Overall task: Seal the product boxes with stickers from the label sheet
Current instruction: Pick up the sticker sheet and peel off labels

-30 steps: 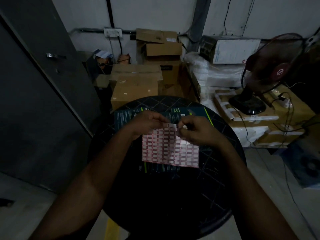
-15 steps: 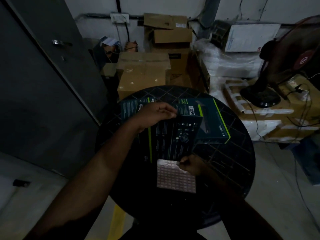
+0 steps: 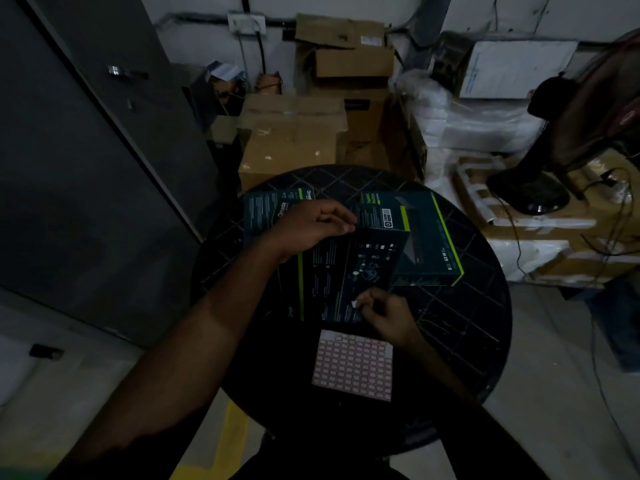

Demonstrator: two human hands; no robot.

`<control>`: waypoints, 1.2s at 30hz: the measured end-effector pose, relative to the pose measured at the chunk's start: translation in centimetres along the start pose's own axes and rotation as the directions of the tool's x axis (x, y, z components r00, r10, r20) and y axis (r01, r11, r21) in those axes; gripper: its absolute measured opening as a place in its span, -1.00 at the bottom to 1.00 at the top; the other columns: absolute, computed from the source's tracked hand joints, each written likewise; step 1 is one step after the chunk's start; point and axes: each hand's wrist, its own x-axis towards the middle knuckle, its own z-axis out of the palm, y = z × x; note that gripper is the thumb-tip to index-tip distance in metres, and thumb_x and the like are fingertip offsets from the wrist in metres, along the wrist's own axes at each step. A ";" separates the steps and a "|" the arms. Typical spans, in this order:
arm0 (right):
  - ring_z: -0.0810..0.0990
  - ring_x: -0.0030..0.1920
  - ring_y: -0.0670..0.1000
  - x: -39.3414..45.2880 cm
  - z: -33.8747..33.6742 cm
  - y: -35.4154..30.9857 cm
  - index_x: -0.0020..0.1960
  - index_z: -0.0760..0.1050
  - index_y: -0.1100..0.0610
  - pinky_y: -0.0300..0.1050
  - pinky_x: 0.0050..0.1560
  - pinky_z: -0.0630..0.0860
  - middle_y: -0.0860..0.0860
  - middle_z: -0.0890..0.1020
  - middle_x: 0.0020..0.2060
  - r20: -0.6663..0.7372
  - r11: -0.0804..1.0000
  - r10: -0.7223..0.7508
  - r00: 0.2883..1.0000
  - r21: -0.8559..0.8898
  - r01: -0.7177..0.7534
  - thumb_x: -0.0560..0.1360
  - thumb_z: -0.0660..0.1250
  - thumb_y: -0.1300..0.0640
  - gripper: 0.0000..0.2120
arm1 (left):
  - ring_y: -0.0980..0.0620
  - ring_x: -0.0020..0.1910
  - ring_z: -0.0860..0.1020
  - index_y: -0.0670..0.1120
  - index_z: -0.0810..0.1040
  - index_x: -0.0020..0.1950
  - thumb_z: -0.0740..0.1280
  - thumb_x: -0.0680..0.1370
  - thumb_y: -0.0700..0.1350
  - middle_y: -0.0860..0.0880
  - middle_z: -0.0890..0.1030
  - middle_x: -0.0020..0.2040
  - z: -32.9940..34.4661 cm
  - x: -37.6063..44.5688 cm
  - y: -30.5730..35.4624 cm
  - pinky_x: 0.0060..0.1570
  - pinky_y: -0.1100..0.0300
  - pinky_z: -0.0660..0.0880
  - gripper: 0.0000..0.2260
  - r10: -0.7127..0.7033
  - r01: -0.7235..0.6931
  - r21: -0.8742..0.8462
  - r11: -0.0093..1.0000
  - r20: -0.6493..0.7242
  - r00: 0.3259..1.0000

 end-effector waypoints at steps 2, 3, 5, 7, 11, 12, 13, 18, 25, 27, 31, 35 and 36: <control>0.65 -0.11 -0.03 0.0 -0.8 -3.3 -0.09 0.62 0.00 -0.25 -0.07 0.52 -0.04 0.69 -0.16 -0.042 0.992 -0.057 0.997 0.111 0.061 0.51 0.33 0.13 -0.90 | 0.17 0.09 0.64 -0.10 0.63 0.16 0.33 0.59 -0.21 0.01 0.71 0.04 -0.2 0.0 -0.1 0.15 0.24 0.47 -0.83 -0.002 0.002 -0.018 1.000 0.011 1.000; 0.64 -0.12 0.01 0.0 -1.3 -5.1 -0.11 0.61 -0.06 -0.24 -0.08 0.52 -0.05 0.68 -0.18 -0.077 0.983 -0.088 0.993 0.157 0.099 0.49 0.31 0.11 -0.88 | 0.17 0.10 0.63 -0.10 0.62 0.17 0.32 0.60 -0.22 0.02 0.71 0.06 -0.4 0.0 -0.2 0.16 0.22 0.46 -0.82 -0.007 0.008 -0.031 1.000 0.017 1.000; 0.64 -0.15 0.06 0.2 -2.6 -8.2 -0.16 0.58 -0.15 -0.20 -0.11 0.52 -0.06 0.68 -0.21 -0.150 0.962 -0.164 0.975 0.194 0.192 0.49 0.29 0.12 -0.81 | 0.16 0.15 0.61 -0.08 0.62 0.17 0.29 0.60 -0.24 0.04 0.71 0.08 -0.7 -0.1 -0.3 0.23 0.17 0.44 -0.80 -0.016 0.017 -0.055 0.998 0.018 1.000; 0.66 -0.16 0.00 0.6 -3.8 -10.5 -0.14 0.63 -0.01 -0.18 -0.14 0.54 -0.08 0.70 -0.18 -0.212 0.951 -0.244 0.946 0.138 0.276 0.54 0.30 0.25 -0.79 | 0.14 0.19 0.59 -0.06 0.61 0.19 0.26 0.60 -0.28 0.05 0.70 0.11 -0.9 -0.2 -0.4 0.28 0.13 0.42 -0.76 -0.020 0.021 -0.084 0.996 0.012 1.000; 0.66 -0.16 -0.06 2.1 -6.1 -13.3 -0.02 0.65 0.19 -0.15 -0.18 0.58 -0.02 0.70 -0.13 -0.315 0.928 -0.371 0.873 -0.120 0.352 0.55 0.38 0.30 -0.91 | 0.16 0.25 0.55 -0.04 0.53 0.32 0.20 0.57 -0.38 0.04 0.65 0.22 -0.7 -0.6 -0.2 0.17 0.20 0.41 -0.60 -0.044 0.045 -0.145 0.988 0.008 0.999; 0.65 -0.16 -0.04 2.6 -6.4 -13.7 0.00 0.65 0.17 -0.13 -0.16 0.56 0.01 0.69 -0.14 -0.305 0.907 -0.415 0.857 -0.218 0.362 0.55 0.39 0.26 -0.92 | 0.15 0.28 0.53 -0.04 0.49 0.35 0.19 0.56 -0.39 0.04 0.63 0.25 -0.6 -0.6 -0.2 0.15 0.20 0.40 -0.56 -0.048 0.048 -0.162 0.986 0.003 0.999; 0.64 -0.15 -0.01 3.0 -6.6 -13.9 0.02 0.64 0.15 -0.09 -0.14 0.55 0.03 0.68 -0.14 -0.276 0.880 -0.447 0.851 -0.304 0.364 0.55 0.39 0.23 -0.92 | 0.14 0.32 0.49 -0.03 0.46 0.39 0.19 0.55 -0.40 0.05 0.61 0.29 -0.4 -0.7 -0.2 0.17 0.19 0.38 -0.52 -0.055 0.053 -0.179 0.982 -0.004 0.999; 0.64 -0.10 0.13 4.4 -6.8 -14.5 0.03 0.60 0.15 0.03 -0.15 0.57 0.10 0.67 -0.11 -0.117 0.759 -0.472 0.874 -0.558 0.335 0.50 0.37 0.20 -0.88 | 0.09 0.49 0.30 -0.01 0.28 0.53 0.15 0.52 -0.41 0.05 0.44 0.47 -0.3 -0.9 -0.3 0.42 0.07 0.22 -0.39 -0.089 0.084 -0.268 0.960 -0.008 0.996; 0.59 -0.23 0.17 4.5 -6.2 -15.8 -0.07 0.55 0.18 -0.14 -0.31 0.32 0.13 0.60 -0.22 0.008 0.625 -0.481 0.877 -0.699 0.349 0.47 0.37 0.18 -0.92 | 0.11 0.46 0.35 -0.03 0.34 0.49 0.14 0.47 -0.39 0.07 0.52 0.40 -0.5 -1.4 -0.7 0.38 0.11 0.27 -0.40 -0.087 0.085 -0.305 0.949 0.007 0.996; 0.58 -0.23 0.16 4.5 -6.0 -16.0 -0.08 0.56 0.18 -0.15 -0.31 0.30 0.12 0.60 -0.22 0.026 0.592 -0.476 0.879 -0.730 0.342 0.48 0.35 0.15 -0.90 | 0.14 0.43 0.37 -0.03 0.36 0.48 0.16 0.50 -0.35 0.11 0.54 0.36 -0.5 -1.5 -0.5 0.28 0.17 0.30 -0.45 -0.092 0.087 -0.306 0.948 -0.003 0.996; 0.57 -0.27 0.16 4.5 -5.6 -16.2 -0.15 0.53 0.19 -0.16 -0.34 0.27 0.11 0.58 -0.27 0.025 0.544 -0.478 0.878 -0.776 0.319 0.46 0.38 0.15 -0.90 | 0.09 0.33 0.44 0.06 0.42 0.41 0.26 0.46 -0.03 0.08 0.50 0.38 -0.3 -1.8 0.0 0.31 0.13 0.30 -0.50 -0.105 0.094 -0.287 0.953 -0.022 0.994; 0.56 -0.31 0.18 4.5 -5.5 -16.4 -0.19 0.51 0.21 -0.15 -0.36 0.30 0.13 0.56 -0.31 0.034 0.501 -0.492 0.870 -0.806 0.315 0.44 0.41 0.18 -0.87 | 0.21 0.22 0.45 0.00 0.37 0.47 0.17 0.59 -0.20 0.08 0.51 0.40 -0.4 -1.6 -0.1 0.19 0.23 0.31 -0.57 -0.097 0.091 -0.286 0.954 -0.005 0.995; 0.56 -0.31 0.18 4.4 -5.6 -16.4 -0.20 0.51 0.22 -0.14 -0.37 0.32 0.14 0.56 -0.32 0.030 0.499 -0.495 0.869 -0.808 0.312 0.43 0.42 0.18 -0.86 | 0.24 0.21 0.45 -0.03 0.34 0.49 0.15 0.60 -0.24 0.09 0.51 0.39 -0.5 -1.6 -0.1 0.15 0.27 0.32 -0.56 -0.100 0.097 -0.286 0.953 0.003 0.995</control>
